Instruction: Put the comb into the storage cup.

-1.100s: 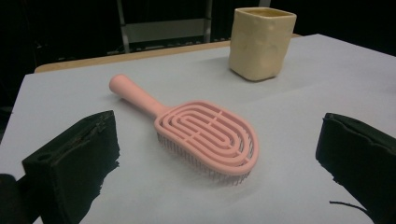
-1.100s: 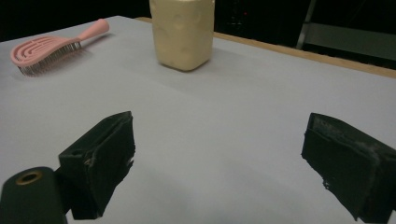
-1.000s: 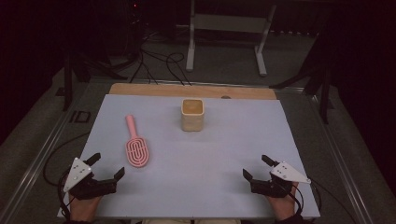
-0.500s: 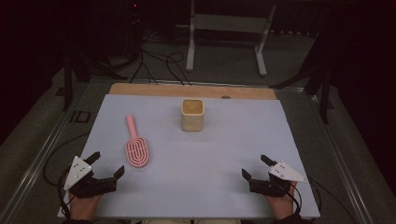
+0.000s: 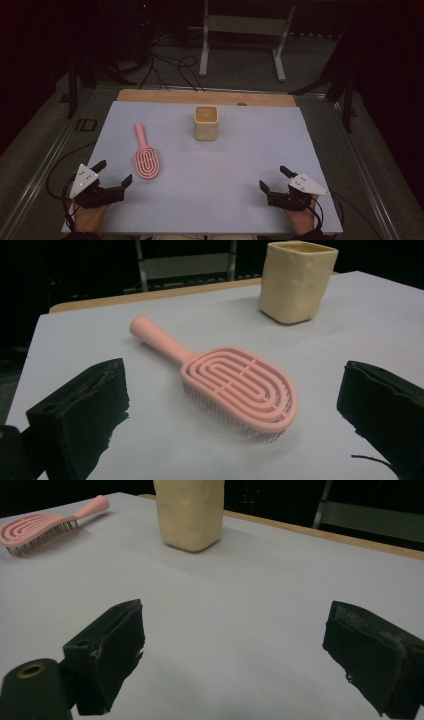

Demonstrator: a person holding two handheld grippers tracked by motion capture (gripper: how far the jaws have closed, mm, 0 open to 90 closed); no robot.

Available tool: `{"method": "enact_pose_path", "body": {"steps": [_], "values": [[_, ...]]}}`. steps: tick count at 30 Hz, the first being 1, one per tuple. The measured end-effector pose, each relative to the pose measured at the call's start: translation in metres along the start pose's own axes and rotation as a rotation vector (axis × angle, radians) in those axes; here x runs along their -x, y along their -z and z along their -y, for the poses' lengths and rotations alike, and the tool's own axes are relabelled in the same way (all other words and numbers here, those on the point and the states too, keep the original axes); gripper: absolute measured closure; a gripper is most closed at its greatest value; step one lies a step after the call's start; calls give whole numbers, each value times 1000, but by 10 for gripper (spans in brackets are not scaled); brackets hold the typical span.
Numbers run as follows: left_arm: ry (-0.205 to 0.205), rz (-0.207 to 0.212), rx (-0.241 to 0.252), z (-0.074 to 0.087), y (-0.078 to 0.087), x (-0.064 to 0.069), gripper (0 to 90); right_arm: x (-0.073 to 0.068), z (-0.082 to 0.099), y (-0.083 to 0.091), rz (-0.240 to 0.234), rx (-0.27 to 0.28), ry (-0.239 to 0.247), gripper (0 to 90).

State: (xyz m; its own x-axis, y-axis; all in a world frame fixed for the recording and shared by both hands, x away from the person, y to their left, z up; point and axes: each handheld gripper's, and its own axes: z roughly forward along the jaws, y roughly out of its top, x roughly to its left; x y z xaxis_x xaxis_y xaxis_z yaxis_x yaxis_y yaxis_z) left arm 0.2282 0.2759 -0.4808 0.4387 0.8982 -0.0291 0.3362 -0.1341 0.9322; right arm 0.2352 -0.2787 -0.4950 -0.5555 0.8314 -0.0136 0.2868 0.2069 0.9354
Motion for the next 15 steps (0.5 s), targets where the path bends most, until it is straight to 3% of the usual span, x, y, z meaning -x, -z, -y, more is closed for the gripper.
{"method": "enact_pose_path", "body": {"steps": [9,15], "values": [[9,-28,-33,0,-4,-6,15,-1,0,-1,-1,-2,-1,94],[16,-25,-62,0,-8,-9,57,-1,0,-2,1,-5,6,94]]}}
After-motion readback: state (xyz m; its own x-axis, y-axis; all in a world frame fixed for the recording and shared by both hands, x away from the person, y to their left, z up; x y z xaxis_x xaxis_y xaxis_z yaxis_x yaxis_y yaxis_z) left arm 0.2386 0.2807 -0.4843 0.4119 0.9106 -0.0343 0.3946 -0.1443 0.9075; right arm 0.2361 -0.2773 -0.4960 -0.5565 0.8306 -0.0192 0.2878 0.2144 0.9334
